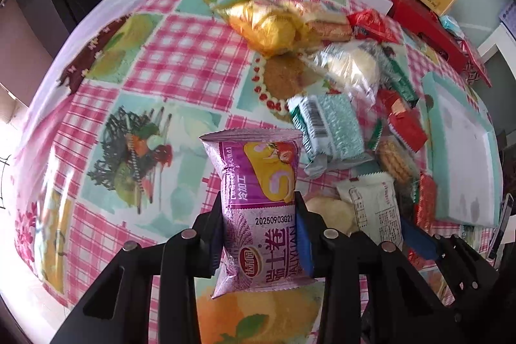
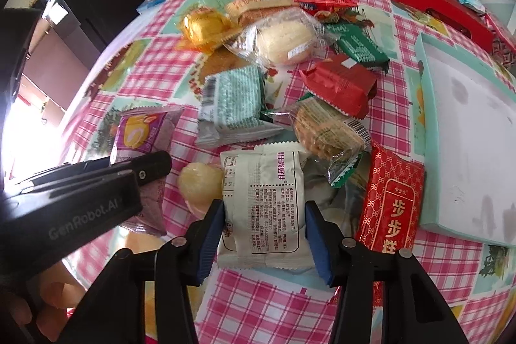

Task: Organize snacks
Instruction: 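Grasp the purple bread bag with the left gripper while the right grasps the white pastry packet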

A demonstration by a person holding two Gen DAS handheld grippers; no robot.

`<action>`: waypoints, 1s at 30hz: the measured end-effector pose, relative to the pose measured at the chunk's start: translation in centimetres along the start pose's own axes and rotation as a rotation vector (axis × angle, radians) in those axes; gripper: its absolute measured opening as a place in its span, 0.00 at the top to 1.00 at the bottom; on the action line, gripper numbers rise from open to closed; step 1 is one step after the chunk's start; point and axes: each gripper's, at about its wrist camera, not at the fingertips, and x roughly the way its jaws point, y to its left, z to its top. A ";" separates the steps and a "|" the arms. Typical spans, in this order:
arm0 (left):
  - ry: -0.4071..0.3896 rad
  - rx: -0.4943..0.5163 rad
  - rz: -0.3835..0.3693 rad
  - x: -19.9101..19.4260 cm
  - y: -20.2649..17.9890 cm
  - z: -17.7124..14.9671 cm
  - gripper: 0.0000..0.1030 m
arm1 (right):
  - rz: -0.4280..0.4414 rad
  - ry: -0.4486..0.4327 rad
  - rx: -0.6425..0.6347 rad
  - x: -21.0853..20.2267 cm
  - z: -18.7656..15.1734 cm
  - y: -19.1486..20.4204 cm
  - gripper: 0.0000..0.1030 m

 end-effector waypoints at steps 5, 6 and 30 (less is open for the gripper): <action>-0.047 0.030 -0.004 -2.9 -1.6 1.0 0.62 | 0.026 -0.063 0.012 -3.1 0.3 -0.5 0.53; -0.055 0.036 -0.005 -3.5 -2.0 1.2 0.62 | 0.025 -0.080 0.011 -3.8 0.5 -0.7 0.56; 0.078 -0.060 0.041 1.2 0.9 -1.1 0.62 | 0.013 0.120 -0.028 1.4 -2.0 -0.1 0.41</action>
